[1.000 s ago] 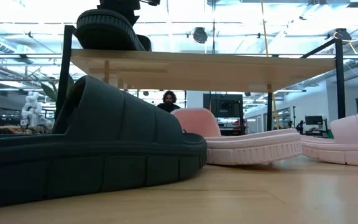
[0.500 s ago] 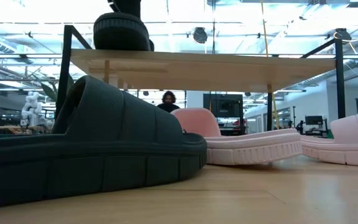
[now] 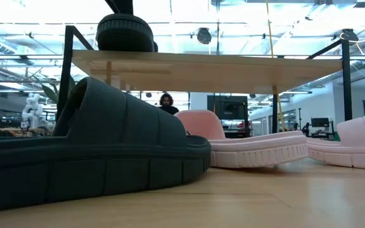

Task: Pick and place slides into the shelf
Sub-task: Put the left black slipper on the shelf

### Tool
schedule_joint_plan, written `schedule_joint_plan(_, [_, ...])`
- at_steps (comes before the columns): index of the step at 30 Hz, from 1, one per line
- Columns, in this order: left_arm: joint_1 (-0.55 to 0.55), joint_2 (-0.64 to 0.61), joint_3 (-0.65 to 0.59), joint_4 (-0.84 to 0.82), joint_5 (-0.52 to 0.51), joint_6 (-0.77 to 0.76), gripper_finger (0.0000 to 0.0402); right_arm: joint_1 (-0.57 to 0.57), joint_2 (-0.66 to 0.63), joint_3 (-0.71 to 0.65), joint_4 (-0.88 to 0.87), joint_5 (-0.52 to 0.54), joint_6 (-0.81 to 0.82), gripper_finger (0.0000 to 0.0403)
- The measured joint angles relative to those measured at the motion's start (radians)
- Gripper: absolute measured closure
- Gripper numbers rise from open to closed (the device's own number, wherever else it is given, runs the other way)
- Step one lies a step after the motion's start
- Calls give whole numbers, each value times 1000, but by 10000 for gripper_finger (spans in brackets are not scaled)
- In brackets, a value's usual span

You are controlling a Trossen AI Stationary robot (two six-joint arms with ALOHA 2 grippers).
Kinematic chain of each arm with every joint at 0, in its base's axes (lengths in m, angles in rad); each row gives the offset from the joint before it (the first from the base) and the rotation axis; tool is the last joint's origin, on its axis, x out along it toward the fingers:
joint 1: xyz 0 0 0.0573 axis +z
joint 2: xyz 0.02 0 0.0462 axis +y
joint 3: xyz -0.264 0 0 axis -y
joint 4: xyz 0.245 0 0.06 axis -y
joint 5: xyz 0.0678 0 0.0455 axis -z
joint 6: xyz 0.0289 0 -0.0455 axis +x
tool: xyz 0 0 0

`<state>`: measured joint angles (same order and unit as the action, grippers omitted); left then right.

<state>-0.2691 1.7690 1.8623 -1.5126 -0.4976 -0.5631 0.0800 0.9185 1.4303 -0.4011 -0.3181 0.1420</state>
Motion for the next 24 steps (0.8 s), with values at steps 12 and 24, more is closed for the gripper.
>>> schedule_joint_plan(12, [-12, 0, 195, 328, 6, 135, 163, 0, 0, 0, 31, 4, -27, 220])
schedule_joint_plan(24, [62, 99, 184, 333, 151, 201, 163, 0, -5, 0, -4, 3, -24, 220])
